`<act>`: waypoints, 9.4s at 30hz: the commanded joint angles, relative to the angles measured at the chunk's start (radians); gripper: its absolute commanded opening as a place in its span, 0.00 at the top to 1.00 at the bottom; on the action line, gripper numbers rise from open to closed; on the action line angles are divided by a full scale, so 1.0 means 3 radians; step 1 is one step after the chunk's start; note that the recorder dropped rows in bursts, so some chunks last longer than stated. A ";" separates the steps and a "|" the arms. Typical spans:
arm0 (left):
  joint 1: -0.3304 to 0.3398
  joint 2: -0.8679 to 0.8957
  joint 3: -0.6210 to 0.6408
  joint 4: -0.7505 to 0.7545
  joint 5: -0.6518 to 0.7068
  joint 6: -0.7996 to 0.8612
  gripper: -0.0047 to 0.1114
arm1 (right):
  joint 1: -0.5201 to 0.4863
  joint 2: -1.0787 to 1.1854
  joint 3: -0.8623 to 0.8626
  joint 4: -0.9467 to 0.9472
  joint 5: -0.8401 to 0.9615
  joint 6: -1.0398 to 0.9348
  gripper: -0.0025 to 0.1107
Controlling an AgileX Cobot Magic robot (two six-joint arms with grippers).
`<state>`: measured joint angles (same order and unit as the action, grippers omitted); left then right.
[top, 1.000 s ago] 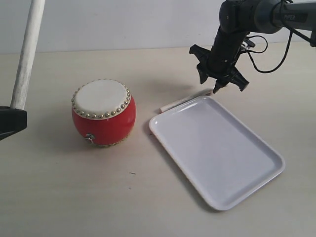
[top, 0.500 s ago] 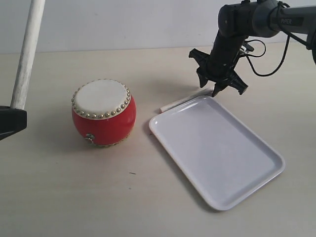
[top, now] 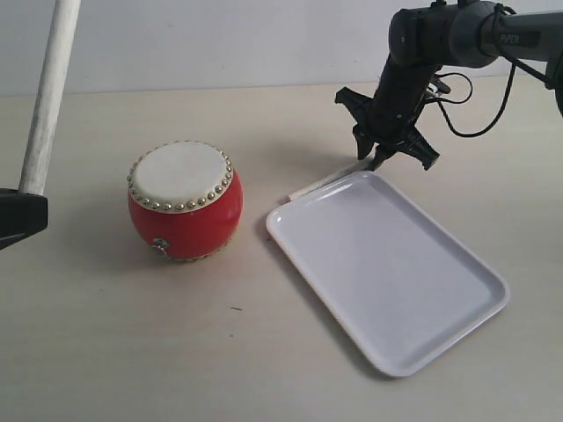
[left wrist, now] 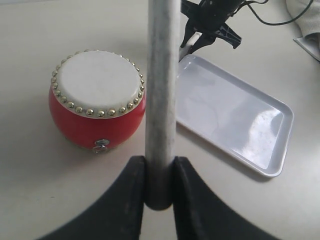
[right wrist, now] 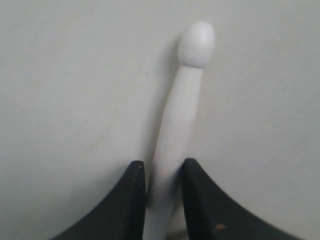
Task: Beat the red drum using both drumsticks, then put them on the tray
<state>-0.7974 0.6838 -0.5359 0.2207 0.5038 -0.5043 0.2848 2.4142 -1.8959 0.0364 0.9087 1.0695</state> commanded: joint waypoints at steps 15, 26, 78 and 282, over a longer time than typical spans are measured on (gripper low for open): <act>-0.0005 -0.0030 0.0004 0.0011 0.0107 -0.0023 0.96 | 0.0003 -0.0054 -0.0022 -0.0012 -0.0698 -0.0070 0.98; -0.0005 -0.0030 -0.0141 0.0045 0.0275 -0.0017 0.96 | -0.0216 -0.0559 -0.0022 0.0653 -0.0434 -0.1462 0.98; -0.0005 -0.0709 -0.0227 0.0127 0.1057 0.0099 0.96 | 0.1805 -0.1210 0.1806 0.0356 -0.0137 -0.2245 0.98; 0.1657 0.1450 -0.1002 -0.1253 0.2001 0.2368 0.96 | 0.1456 -0.1905 0.1503 0.0838 0.1041 -0.3583 0.98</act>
<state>-0.2962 1.2099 -0.8300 -0.2140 1.0738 0.2522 0.7206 1.7981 -1.5183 0.2944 1.2206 0.0000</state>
